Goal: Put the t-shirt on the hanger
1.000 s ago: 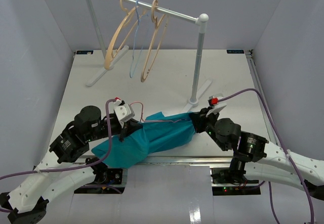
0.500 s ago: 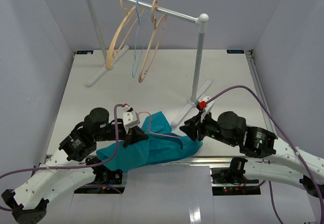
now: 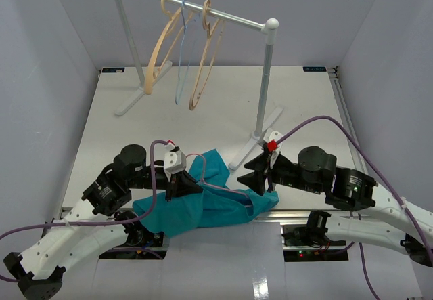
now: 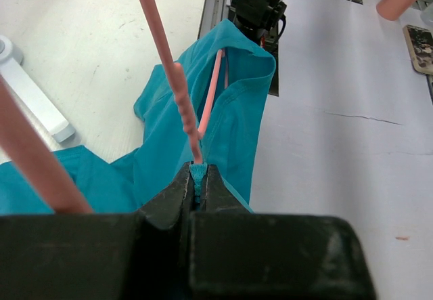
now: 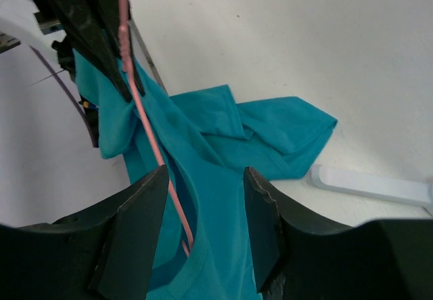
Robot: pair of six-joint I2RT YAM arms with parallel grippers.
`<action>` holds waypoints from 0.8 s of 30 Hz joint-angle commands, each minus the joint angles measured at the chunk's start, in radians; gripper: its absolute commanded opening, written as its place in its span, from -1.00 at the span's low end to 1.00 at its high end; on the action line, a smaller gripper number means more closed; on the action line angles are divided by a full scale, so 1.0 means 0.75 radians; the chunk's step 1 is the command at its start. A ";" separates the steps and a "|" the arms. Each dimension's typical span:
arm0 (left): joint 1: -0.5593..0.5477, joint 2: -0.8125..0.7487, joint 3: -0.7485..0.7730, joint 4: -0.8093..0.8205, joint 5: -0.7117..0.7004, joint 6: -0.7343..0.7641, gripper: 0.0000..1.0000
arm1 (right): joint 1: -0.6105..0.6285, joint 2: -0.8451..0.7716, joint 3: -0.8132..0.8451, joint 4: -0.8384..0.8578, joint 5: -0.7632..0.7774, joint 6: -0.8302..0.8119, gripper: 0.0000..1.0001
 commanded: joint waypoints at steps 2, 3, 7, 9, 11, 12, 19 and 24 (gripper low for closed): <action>-0.001 0.027 -0.005 0.099 0.093 -0.065 -1.00 | 0.002 0.155 0.098 0.251 -0.269 -0.121 0.09; 0.000 0.026 -0.009 0.108 0.094 -0.070 -1.00 | 0.004 0.174 0.090 0.305 -0.282 -0.125 0.09; -0.002 0.016 -0.015 0.127 0.096 -0.076 -1.00 | 0.008 0.224 0.045 0.533 -0.345 -0.104 0.08; 0.000 0.012 -0.015 0.133 0.100 -0.079 -1.00 | 0.013 0.244 0.020 0.603 -0.363 -0.081 0.07; -0.001 0.008 -0.013 0.138 0.105 -0.082 -1.00 | 0.020 0.279 0.007 0.671 -0.364 -0.059 0.07; -0.002 0.007 -0.013 0.139 0.107 -0.084 -1.00 | 0.024 0.294 0.000 0.684 -0.364 -0.052 0.06; 0.000 -0.022 -0.030 0.148 0.103 -0.078 -1.00 | 0.046 0.373 -0.073 0.823 -0.393 -0.001 0.04; 0.000 -0.020 -0.040 0.158 0.107 -0.082 -1.00 | 0.063 0.420 -0.096 0.866 -0.375 0.013 -0.16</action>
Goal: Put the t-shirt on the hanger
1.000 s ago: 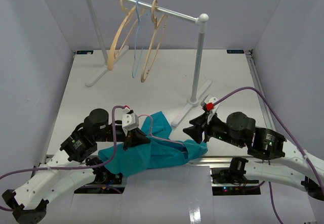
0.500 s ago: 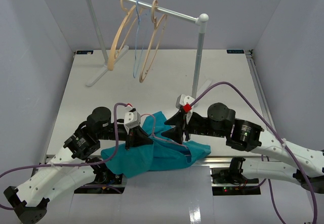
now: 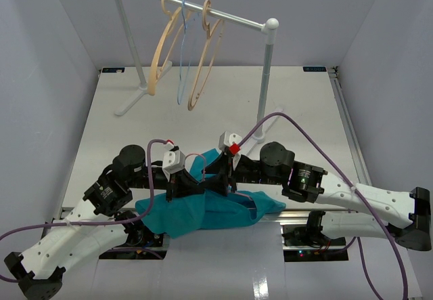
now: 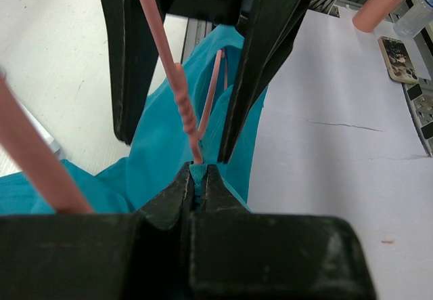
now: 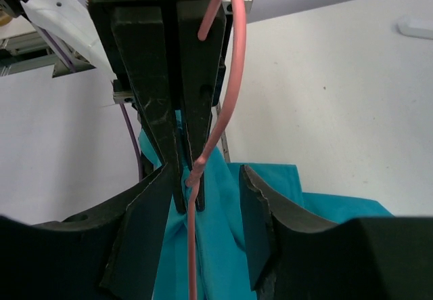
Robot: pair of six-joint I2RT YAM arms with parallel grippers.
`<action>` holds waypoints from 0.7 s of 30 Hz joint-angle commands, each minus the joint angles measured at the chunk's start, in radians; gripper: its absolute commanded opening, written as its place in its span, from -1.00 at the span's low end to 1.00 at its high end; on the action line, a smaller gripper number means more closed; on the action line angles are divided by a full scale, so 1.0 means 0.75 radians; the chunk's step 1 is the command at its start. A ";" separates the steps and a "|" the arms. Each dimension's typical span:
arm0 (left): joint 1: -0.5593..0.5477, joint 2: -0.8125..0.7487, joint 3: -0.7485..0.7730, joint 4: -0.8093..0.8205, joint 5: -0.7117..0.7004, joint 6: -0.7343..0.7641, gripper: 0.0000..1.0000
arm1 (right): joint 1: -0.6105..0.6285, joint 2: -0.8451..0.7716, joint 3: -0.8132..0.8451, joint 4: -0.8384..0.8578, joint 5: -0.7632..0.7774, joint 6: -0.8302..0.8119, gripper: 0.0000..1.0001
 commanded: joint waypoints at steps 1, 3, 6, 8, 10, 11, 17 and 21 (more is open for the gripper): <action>0.000 -0.010 -0.006 0.052 0.035 -0.008 -1.00 | 0.018 0.032 -0.002 0.150 -0.012 0.029 -0.28; 0.000 -0.006 -0.007 0.058 0.035 -0.013 -1.00 | 0.020 0.054 0.003 0.161 -0.013 0.030 -0.51; 0.000 0.001 -0.011 0.064 0.036 -0.021 -1.00 | 0.020 0.066 -0.004 0.186 -0.009 0.030 -0.67; 0.000 0.001 -0.017 0.067 0.044 -0.021 -1.00 | 0.021 0.070 -0.015 0.204 -0.015 0.032 -0.72; 0.000 0.002 -0.023 0.077 0.047 -0.025 -1.00 | 0.021 0.070 -0.030 0.227 -0.021 0.044 -0.84; 0.000 0.001 -0.025 0.080 0.044 -0.029 -1.00 | 0.021 0.068 -0.041 0.243 -0.027 0.049 -0.84; -0.001 0.005 0.011 0.058 -0.060 -0.060 -0.37 | 0.023 -0.034 -0.103 0.224 0.120 0.075 -0.85; 0.000 0.020 0.085 -0.011 -0.177 -0.040 0.47 | 0.021 -0.152 -0.118 0.078 0.270 0.077 -0.84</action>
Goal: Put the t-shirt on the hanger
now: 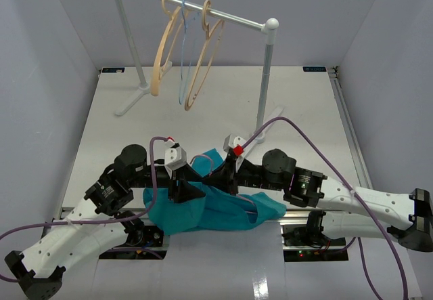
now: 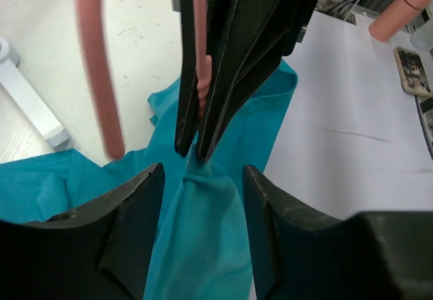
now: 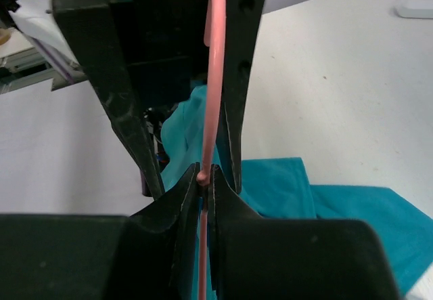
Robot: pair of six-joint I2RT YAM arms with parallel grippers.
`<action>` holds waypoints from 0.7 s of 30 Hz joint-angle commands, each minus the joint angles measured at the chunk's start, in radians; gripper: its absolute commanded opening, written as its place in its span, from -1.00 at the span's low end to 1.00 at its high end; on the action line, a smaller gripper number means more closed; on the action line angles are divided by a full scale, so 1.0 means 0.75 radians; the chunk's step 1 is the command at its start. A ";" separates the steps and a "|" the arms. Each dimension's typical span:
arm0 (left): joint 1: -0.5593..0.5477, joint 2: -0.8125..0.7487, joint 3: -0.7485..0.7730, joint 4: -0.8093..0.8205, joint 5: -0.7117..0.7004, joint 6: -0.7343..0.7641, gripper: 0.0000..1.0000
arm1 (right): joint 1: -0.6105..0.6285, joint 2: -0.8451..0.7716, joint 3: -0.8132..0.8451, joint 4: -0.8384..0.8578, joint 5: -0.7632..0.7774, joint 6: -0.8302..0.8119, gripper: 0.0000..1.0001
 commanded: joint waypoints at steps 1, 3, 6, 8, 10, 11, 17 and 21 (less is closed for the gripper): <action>-0.002 0.012 0.124 -0.036 -0.132 -0.002 0.73 | 0.006 -0.152 -0.010 -0.076 0.223 -0.018 -0.84; -0.002 0.015 0.175 -0.070 -0.168 0.019 0.95 | 0.006 -0.199 -0.005 -0.151 0.256 -0.025 -0.84; -0.002 0.021 0.250 -0.107 -0.226 0.041 0.96 | 0.006 -0.283 -0.006 -0.244 0.286 -0.034 -0.84; -0.002 0.029 0.302 -0.147 -0.285 0.045 0.94 | 0.006 -0.319 -0.004 -0.312 0.315 -0.038 -0.84; -0.003 0.044 0.329 -0.189 -0.374 0.044 0.86 | 0.006 -0.361 0.008 -0.367 0.353 -0.041 -0.84; -0.002 0.058 0.338 -0.215 -0.427 0.031 0.77 | 0.006 -0.378 0.015 -0.399 0.380 -0.043 -0.84; -0.002 0.194 0.346 -0.337 -0.655 -0.105 0.47 | 0.006 -0.516 0.071 -0.504 0.474 -0.060 -0.84; -0.002 0.251 0.315 -0.373 -0.632 -0.124 0.46 | 0.007 -0.563 0.094 -0.558 0.521 -0.063 -0.84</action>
